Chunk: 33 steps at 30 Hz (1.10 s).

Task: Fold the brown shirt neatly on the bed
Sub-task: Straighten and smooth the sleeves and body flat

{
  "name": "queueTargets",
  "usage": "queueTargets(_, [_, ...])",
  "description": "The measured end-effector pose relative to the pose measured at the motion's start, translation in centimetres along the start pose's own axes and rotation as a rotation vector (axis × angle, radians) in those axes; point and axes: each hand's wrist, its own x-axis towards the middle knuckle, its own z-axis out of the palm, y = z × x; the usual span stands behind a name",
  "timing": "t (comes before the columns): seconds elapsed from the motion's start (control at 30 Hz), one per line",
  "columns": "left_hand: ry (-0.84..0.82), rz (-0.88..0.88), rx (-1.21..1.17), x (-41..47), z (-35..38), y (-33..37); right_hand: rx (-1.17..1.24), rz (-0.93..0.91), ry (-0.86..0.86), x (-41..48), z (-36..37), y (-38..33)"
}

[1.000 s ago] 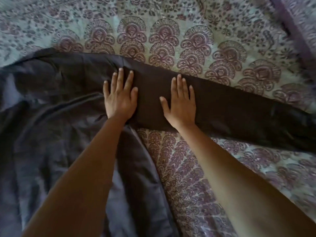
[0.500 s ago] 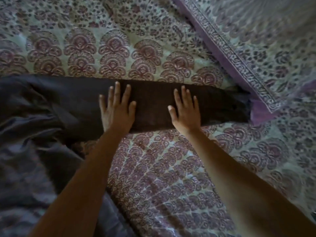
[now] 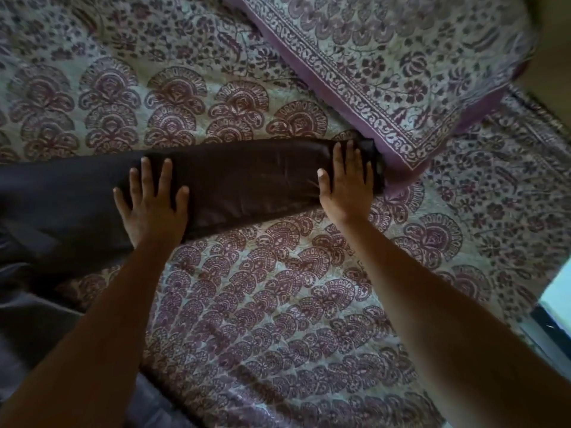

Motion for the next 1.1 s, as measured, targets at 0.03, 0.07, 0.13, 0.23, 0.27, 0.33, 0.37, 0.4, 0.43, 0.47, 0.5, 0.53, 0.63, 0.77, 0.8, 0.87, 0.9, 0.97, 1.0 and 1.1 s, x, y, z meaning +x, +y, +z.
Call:
queueTargets(0.03, [-0.007,-0.023,-0.014,0.0,-0.2,0.5,0.027,0.061,0.043,-0.1,-0.3,0.1])
queueTargets(0.07, [-0.012,-0.048,-0.026,-0.1,-0.4,1.1,0.047,0.12,0.081,-0.2,-0.6,0.4])
queueTargets(0.13, [-0.021,-0.087,-0.051,-0.2,-0.4,2.4,0.05,0.159,0.086,-0.4,-1.3,0.8])
queueTargets(0.23, [-0.027,-0.108,-0.081,-0.4,-0.2,3.5,-0.036,-0.052,-0.009,-0.7,-1.1,1.6])
queueTargets(0.27, [-0.022,-0.108,-0.076,-0.5,-0.1,3.5,-0.048,-0.099,-0.038,-0.5,-1.0,1.9])
queueTargets(0.33, [-0.018,-0.099,-0.053,-0.4,-0.2,3.1,-0.042,-0.091,-0.063,0.0,-0.8,2.6])
queueTargets(0.37, [-0.019,-0.092,-0.045,-0.4,-0.1,3.0,-0.036,-0.07,-0.071,0.4,-0.8,2.8])
queueTargets(0.4, [-0.023,-0.089,-0.039,-0.4,-0.1,2.8,-0.022,-0.051,-0.082,0.6,-0.8,2.9])
queueTargets(0.43, [-0.031,-0.091,-0.038,-0.4,-0.2,2.8,-0.002,-0.028,-0.1,0.8,-1.0,2.7])
queueTargets(0.47, [-0.049,-0.095,-0.039,-0.3,-0.4,2.8,0.01,0.001,-0.114,0.9,-1.2,2.4])
queueTargets(0.5, [-0.077,-0.096,-0.043,-0.1,-0.6,2.8,0.008,0.032,-0.129,1.1,-1.4,1.9])
queueTargets(0.53, [-0.111,-0.095,-0.05,0.1,-0.9,2.7,-0.001,0.057,-0.14,1.2,-1.7,1.3])
queueTargets(0.63, [-0.207,-0.091,-0.115,0.5,-2.9,1.9,0.018,0.066,-0.137,0.4,-2.5,-1.2])
queueTargets(0.77, [-0.057,-0.169,-0.278,-2.6,-6.6,-1.4,0.105,-0.18,-0.119,-3.6,-2.6,-7.5])
queueTargets(0.8, [-0.007,-0.199,-0.3,-4.0,-7.5,-2.8,0.132,-0.241,-0.141,-5.0,-2.5,-9.6])
queueTargets(0.87, [0.076,-0.252,-0.314,-6.8,-8.6,-5.9,0.175,-0.375,-0.168,-7.7,-2.2,-13.2])
queueTargets(0.9, [0.102,-0.302,-0.319,-8.2,-9.3,-7.8,0.202,-0.453,-0.154,-9.2,-2.0,-15.2])
queueTargets(0.97, [0.126,-0.445,-0.326,-10.5,-10.5,-11.7,0.264,-0.518,-0.151,-12.4,-1.6,-18.5])
queueTargets(1.0, [0.117,-0.526,-0.323,-11.4,-10.9,-13.3,0.29,-0.516,-0.216,-13.7,-1.6,-20.0])
queueTargets(1.1, [0.003,-0.664,-0.289,-14.2,-11.5,-17.4,0.344,-0.503,-0.42,-17.8,-0.3,-24.7])
